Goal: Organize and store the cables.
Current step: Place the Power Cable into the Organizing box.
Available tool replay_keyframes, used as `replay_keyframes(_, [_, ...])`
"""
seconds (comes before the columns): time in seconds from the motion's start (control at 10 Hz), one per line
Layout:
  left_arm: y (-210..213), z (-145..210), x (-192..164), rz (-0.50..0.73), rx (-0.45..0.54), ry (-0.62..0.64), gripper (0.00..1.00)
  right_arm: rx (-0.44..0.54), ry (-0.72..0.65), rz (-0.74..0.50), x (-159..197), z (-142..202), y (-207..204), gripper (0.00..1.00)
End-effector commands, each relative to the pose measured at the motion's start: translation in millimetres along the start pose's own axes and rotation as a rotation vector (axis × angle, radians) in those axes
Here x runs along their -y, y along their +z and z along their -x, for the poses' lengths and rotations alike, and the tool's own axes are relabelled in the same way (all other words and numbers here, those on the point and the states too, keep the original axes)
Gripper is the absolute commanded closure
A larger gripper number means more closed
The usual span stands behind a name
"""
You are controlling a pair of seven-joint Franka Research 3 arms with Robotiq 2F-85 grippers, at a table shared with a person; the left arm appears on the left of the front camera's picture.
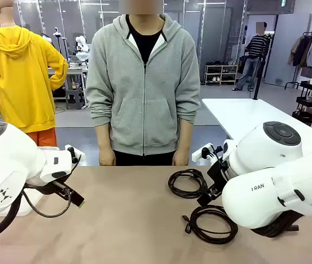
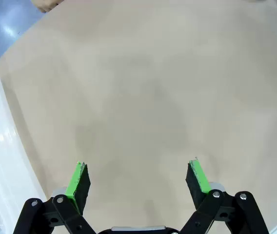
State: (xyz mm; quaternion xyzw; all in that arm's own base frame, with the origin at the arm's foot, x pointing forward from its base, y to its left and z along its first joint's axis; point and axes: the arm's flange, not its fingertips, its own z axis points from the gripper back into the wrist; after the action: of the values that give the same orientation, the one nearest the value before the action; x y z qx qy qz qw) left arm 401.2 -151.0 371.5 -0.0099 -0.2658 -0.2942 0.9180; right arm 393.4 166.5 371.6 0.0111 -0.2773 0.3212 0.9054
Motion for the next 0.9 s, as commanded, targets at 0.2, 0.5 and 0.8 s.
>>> replay_keyframes(0.2, [0.0, -0.1, 0.3, 0.0, 0.0, -0.001, 0.0, 0.0, 0.0, 0.0, 0.0, 0.0, 0.0, 0.0])
replay_keyframes(0.5, [0.0, -0.1, 0.3, 0.0, 0.0, -0.001, 0.0, 0.0, 0.0, 0.0, 0.0, 0.0, 0.0, 0.0])
replay_keyframes(0.8, [0.0, -0.1, 0.3, 0.0, 0.0, -0.001, 0.0, 0.0, 0.0, 0.0, 0.0, 0.0, 0.0, 0.0])
